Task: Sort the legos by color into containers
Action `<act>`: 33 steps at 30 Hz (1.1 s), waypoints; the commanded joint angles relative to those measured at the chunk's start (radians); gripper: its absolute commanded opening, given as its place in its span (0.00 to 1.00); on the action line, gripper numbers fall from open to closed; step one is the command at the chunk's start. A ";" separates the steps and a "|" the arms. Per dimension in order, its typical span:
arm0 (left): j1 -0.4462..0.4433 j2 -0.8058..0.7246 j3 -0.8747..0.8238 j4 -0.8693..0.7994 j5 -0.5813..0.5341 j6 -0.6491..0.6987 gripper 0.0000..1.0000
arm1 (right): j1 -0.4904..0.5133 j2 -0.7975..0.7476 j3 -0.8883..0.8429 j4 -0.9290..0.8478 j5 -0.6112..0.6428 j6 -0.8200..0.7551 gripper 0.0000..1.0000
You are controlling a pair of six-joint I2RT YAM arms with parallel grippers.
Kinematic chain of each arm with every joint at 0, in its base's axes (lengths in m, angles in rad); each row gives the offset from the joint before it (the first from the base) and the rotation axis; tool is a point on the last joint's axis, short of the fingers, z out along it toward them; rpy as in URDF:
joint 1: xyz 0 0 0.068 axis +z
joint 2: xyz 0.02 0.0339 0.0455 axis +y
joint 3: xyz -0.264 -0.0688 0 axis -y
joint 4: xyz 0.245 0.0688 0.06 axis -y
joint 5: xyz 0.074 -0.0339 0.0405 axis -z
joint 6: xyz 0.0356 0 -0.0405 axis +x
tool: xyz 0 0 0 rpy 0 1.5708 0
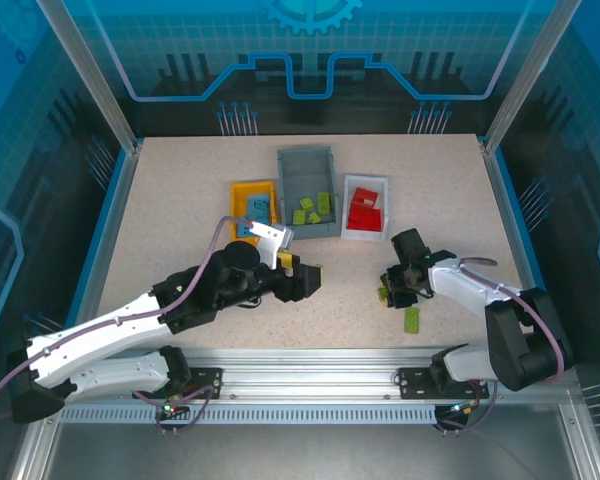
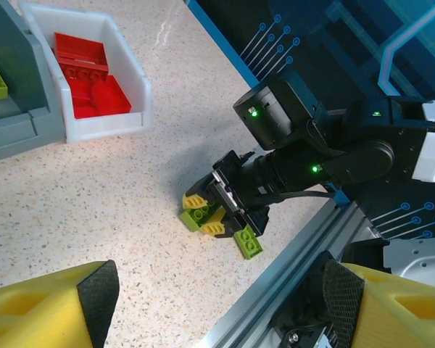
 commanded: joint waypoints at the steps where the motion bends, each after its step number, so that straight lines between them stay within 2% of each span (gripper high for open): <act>1: -0.003 -0.029 0.050 -0.063 -0.077 0.025 0.78 | 0.041 -0.022 0.112 -0.052 0.094 -0.146 0.23; 5: 0.005 -0.043 0.085 -0.166 -0.202 -0.010 0.78 | 0.157 -0.014 0.294 -0.120 0.214 -0.338 0.17; 8: 0.035 -0.061 0.116 -0.295 -0.324 -0.103 0.78 | 0.283 0.038 0.452 -0.114 0.325 -0.575 0.18; 10: 0.062 -0.073 0.139 -0.392 -0.394 -0.171 0.78 | 0.366 0.125 0.605 -0.155 0.387 -0.736 0.18; 13: 0.088 -0.092 0.168 -0.474 -0.457 -0.207 0.78 | 0.419 0.310 0.832 -0.235 0.388 -0.906 0.18; 18: 0.125 -0.084 0.224 -0.468 -0.459 -0.165 0.79 | 0.376 0.582 1.099 -0.250 0.286 -1.064 0.18; 24: 0.141 -0.004 0.269 -0.394 -0.394 -0.103 0.79 | 0.289 0.863 1.419 -0.308 0.160 -1.199 0.18; 27: 0.150 0.071 0.303 -0.358 -0.368 -0.068 0.79 | 0.257 1.004 1.600 -0.398 0.119 -1.199 0.18; 33: 0.155 0.206 0.396 -0.302 -0.355 -0.009 0.79 | 0.228 1.170 1.798 -0.435 0.044 -1.206 0.22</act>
